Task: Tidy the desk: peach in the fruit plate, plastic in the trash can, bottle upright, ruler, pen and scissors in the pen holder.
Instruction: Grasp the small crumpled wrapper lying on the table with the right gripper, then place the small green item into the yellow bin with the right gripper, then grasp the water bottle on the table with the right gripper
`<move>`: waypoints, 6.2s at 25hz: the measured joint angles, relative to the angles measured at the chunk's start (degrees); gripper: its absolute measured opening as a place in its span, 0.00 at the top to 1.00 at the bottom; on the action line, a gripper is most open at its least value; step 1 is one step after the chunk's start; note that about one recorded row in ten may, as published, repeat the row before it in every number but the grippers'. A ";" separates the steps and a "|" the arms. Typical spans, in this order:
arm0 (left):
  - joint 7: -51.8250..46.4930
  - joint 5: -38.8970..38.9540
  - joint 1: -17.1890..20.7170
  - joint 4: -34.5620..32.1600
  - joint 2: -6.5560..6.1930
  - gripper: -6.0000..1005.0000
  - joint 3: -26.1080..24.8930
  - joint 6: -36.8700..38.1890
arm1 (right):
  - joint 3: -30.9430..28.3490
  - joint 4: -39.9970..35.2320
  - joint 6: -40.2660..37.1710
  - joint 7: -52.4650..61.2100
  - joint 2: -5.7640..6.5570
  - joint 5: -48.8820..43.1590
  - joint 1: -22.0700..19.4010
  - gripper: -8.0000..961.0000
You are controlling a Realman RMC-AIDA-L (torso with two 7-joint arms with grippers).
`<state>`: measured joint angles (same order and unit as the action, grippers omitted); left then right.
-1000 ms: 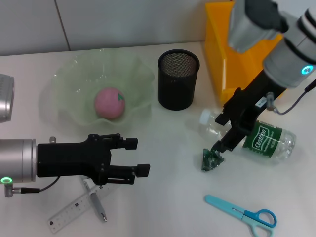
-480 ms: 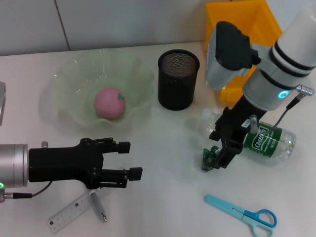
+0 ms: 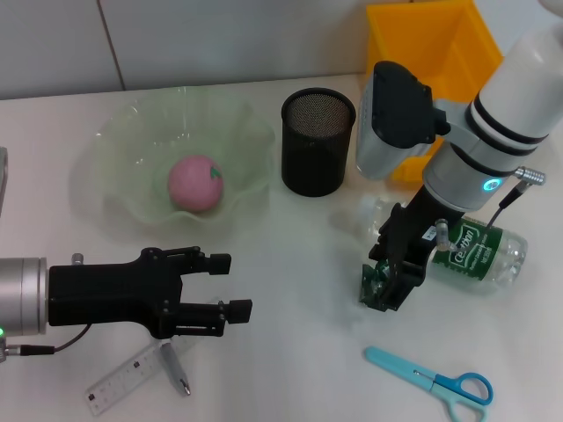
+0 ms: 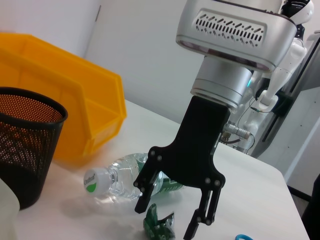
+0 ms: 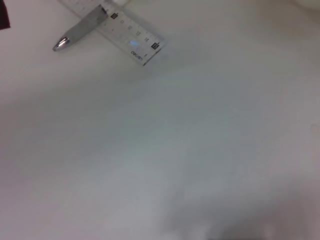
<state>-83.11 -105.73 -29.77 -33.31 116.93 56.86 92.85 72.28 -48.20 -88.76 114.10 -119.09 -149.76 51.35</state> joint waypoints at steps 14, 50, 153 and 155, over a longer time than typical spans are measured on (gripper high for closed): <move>0.47 0.35 0.12 -0.12 -0.04 0.16 -0.09 0.19 | 3.39 1.62 1.70 0.88 -0.26 0.16 0.65 0.30; 0.67 0.44 0.24 -1.66 -0.17 0.17 -0.88 1.54 | -35.02 -23.80 3.88 10.52 4.60 5.99 -7.46 0.84; 2.42 0.44 0.24 -2.37 -0.34 0.17 -3.08 4.44 | -7.51 -7.47 -2.92 6.63 2.29 -12.47 -3.64 0.17; 2.42 0.45 0.12 -2.37 -0.36 0.17 -3.08 4.44 | -7.51 -6.40 -2.23 6.67 2.22 -12.49 -3.54 0.17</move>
<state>-80.69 -105.28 -29.65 -35.68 116.57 53.78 97.29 64.77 -54.60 -90.99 120.77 -116.88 -162.25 47.80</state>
